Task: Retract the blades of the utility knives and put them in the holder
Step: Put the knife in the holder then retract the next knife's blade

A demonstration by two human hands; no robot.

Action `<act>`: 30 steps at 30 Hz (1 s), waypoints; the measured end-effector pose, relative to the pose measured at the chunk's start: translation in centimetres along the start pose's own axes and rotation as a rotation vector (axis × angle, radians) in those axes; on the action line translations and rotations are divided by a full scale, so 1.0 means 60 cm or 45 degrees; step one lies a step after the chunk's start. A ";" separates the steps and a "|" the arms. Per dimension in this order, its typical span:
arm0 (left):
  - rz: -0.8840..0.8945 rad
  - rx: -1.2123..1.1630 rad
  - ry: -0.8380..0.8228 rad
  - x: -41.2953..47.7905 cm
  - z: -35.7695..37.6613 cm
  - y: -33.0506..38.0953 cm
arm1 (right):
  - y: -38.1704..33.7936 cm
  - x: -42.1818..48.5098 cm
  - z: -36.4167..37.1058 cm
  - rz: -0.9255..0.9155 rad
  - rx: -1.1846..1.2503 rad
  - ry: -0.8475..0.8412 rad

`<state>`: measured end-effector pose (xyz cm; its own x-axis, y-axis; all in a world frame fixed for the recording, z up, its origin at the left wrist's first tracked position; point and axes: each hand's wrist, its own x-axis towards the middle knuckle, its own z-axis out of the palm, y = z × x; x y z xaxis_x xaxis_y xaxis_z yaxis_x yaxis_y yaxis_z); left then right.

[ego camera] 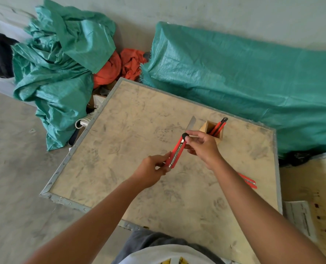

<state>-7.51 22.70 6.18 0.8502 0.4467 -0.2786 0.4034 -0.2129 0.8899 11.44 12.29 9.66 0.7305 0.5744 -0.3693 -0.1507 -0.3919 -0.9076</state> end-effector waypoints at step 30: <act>0.130 -0.640 0.081 0.020 0.202 0.244 | -0.019 -0.118 -0.285 -0.435 -0.393 -0.180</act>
<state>3.50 9.60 14.53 0.8480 0.5011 -0.1729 0.0941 0.1786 0.9794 17.84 -3.61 16.73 0.6026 0.7913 -0.1036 0.3025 -0.3466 -0.8879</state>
